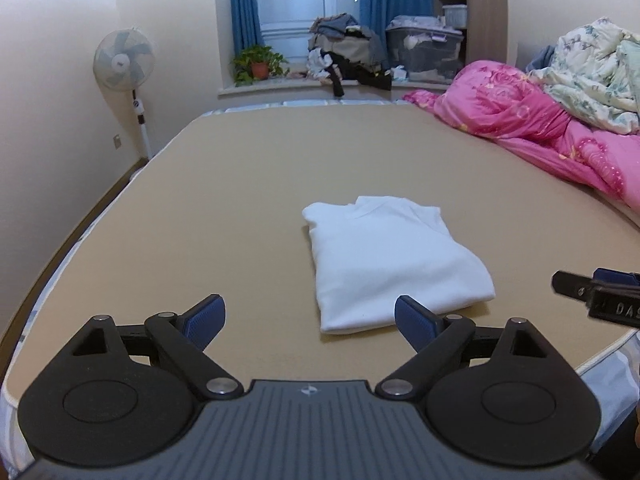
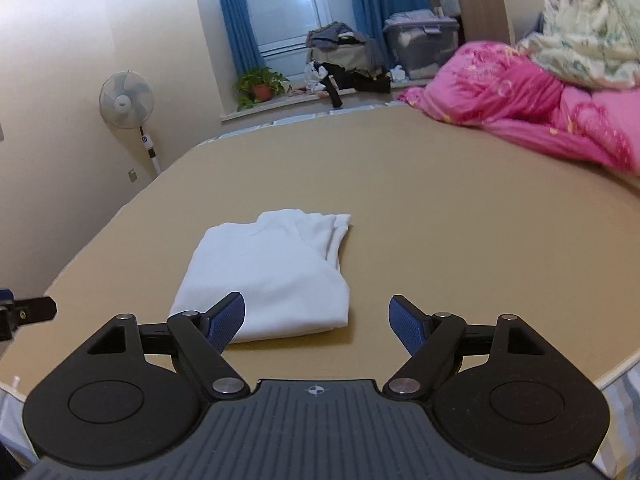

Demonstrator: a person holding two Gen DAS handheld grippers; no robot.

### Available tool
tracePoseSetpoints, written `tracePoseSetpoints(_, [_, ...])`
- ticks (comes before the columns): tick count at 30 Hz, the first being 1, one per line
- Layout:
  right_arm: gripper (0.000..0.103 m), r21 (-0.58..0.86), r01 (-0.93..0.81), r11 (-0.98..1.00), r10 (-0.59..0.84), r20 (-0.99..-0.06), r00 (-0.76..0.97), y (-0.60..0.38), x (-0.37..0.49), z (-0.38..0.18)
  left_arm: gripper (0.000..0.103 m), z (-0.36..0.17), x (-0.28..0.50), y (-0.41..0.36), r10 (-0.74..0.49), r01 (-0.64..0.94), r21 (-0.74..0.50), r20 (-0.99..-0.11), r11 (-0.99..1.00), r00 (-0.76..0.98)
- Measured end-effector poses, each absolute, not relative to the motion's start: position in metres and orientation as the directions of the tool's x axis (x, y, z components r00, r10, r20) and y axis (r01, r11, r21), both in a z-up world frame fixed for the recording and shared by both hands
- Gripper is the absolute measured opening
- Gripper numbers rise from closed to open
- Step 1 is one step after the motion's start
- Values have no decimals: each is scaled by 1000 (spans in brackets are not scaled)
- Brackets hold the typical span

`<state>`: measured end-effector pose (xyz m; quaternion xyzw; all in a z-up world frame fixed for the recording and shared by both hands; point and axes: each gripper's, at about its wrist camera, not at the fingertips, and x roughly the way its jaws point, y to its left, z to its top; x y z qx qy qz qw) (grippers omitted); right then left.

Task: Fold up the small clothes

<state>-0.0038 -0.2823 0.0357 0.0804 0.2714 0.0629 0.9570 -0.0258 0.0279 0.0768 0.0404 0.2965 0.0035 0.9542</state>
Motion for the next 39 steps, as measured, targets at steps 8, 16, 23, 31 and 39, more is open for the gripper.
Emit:
tracePoseSetpoints(8, [83,118,-82,990,134,-556,821,-260,9,24,91,25,-5,21,37,-58,-21,-554,998,831])
tracePoseSetpoints(16, [89,24,-120,992,113,-555,824,-237,21,13,94,12,8,4,14,-6,16,-593,1000,805])
tracePoseSetpoints(23, [89,56,-146,988,152,-576,803,-225,36,4,97,3,20,5,18,-36,-18,-613,999,790])
tracePoseSetpoints(31, [89,43,-170,984,165,-563,810,-221,33,6,97,2,22,5,5,-39,-39,-630,998,777])
tracePoseSetpoints(39, [89,51,-172,984,171,-554,814,-221,29,9,102,3,17,5,-7,-20,-37,-608,999,794])
